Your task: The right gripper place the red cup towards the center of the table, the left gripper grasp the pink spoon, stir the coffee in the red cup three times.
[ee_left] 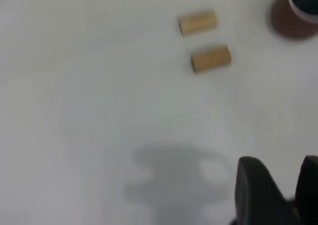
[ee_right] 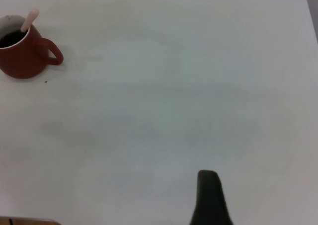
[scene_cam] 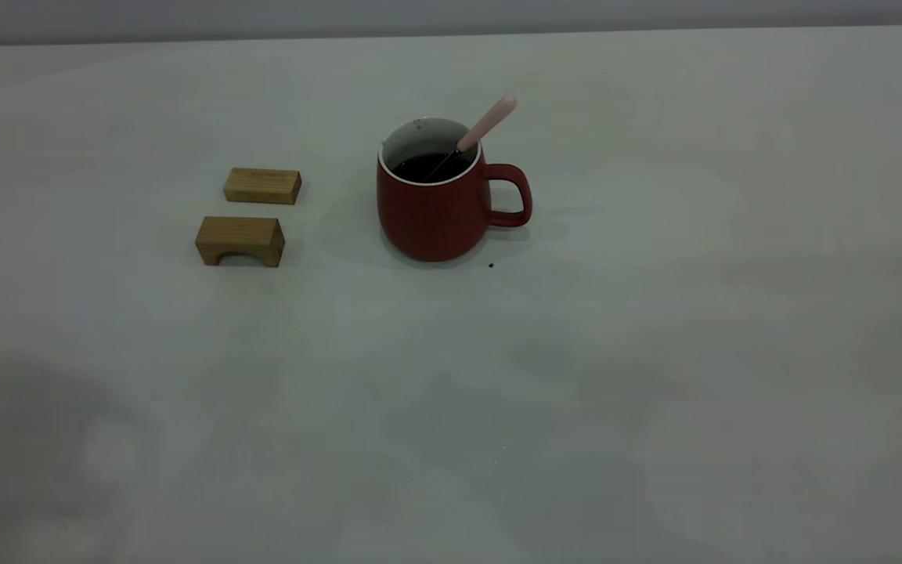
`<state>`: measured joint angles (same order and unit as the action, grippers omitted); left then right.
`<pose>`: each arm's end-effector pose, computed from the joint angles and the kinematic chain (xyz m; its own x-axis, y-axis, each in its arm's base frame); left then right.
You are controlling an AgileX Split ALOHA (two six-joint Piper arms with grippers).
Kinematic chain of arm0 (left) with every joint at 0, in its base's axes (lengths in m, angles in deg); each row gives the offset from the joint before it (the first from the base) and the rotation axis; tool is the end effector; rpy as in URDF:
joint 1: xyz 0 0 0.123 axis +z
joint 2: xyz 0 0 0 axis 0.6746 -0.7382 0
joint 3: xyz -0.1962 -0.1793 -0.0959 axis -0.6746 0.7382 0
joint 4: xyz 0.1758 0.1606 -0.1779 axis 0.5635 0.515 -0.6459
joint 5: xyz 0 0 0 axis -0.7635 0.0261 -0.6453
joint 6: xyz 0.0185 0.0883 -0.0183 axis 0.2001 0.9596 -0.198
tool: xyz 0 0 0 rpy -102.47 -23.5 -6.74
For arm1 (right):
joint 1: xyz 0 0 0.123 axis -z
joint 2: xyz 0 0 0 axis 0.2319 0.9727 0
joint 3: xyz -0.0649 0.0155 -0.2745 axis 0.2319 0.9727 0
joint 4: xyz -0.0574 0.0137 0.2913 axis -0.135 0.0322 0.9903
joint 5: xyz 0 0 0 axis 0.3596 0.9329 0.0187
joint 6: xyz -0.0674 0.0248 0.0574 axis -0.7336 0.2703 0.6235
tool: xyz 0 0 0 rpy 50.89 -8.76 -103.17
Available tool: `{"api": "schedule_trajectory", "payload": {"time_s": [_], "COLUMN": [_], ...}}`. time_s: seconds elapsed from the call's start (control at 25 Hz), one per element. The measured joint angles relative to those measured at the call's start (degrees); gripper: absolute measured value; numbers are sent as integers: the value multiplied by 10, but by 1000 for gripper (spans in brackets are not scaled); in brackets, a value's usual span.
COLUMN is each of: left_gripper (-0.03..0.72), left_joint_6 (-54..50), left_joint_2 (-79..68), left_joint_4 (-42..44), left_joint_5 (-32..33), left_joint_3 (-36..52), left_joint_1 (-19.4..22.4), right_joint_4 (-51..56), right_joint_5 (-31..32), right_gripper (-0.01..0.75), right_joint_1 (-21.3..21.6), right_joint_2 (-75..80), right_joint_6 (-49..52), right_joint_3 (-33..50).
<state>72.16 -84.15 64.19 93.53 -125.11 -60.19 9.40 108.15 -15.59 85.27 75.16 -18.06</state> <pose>0.2242 -0.0634 0.3291 -0.7123 0.2909 -0.6387 0.2934 0.9501 0.1055 0.0428 0.0040 0.2828 -0.5549 -0.0478 -0.8305 -0.0745 0.9972 -0.0077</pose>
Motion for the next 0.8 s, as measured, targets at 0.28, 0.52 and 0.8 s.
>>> {"api": "schedule_trajectory", "payload": {"time_s": [0.28, 0.52, 0.8], "left_gripper": [262, 262, 262], "left_joint_6": [-10, -14, -15], "left_joint_2": [163, 294, 442], "left_joint_4": [-11, -16, -17], "left_joint_5": [18, 96, 127], "left_joint_3": [155, 220, 242], "left_joint_1": [0, 39, 121], "right_joint_4": [0, 0, 0], "right_joint_5": [0, 0, 0], "right_gripper": [587, 587, 587], "right_joint_1": [0, 0, 0], "right_joint_2": [0, 0, 0], "right_joint_6": [0, 0, 0], "right_joint_3": [0, 0, 0]}}
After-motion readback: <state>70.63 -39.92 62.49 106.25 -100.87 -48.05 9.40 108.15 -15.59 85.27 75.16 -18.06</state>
